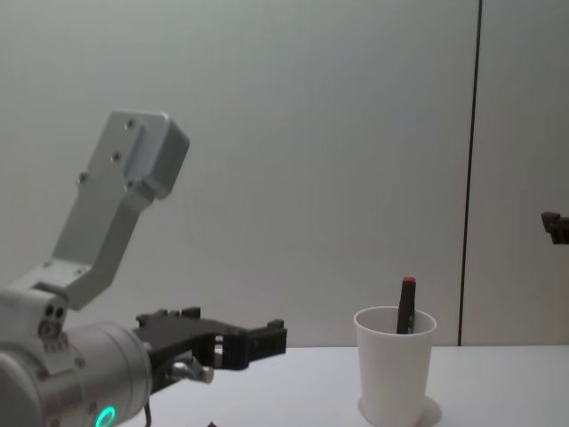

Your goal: Place the pen into the pen holder.

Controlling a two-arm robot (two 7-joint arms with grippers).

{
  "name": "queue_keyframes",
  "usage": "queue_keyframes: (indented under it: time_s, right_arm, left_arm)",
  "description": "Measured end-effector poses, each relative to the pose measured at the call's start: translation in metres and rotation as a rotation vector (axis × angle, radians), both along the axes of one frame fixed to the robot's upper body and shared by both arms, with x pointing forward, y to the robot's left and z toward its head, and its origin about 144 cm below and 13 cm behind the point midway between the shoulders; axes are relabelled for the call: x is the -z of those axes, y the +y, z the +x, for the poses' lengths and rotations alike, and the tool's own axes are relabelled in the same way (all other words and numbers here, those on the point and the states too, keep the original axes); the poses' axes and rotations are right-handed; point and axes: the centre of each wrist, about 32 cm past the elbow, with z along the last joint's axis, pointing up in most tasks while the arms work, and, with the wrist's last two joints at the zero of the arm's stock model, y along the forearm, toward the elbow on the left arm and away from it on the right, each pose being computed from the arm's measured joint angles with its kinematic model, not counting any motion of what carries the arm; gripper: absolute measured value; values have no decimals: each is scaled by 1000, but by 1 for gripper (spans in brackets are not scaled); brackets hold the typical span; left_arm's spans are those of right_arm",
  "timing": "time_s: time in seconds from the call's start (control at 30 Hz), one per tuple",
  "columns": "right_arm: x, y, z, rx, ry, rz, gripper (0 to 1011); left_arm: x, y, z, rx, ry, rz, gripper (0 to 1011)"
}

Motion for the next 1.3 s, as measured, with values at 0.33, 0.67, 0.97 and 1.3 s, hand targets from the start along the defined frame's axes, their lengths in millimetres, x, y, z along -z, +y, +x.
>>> queue_keyframes:
  time_s: [0.33, 0.67, 0.97, 1.3]
  right_arm:
    - [0, 0, 0, 0, 0, 0, 1001]
    - [0, 0, 0, 0, 0, 0, 1001]
    - [0, 0, 0, 0, 0, 0, 1001]
    - [0, 0, 0, 0, 0, 0, 1001]
  left_arm:
    - [11, -2, 4, -19, 85, -11, 1004]
    - [17, -1, 10, 0, 183, 11, 1004]
    - [21, 1, 14, 16, 262, 34, 1004]
    - [26, 3, 15, 12, 323, 57, 1004]
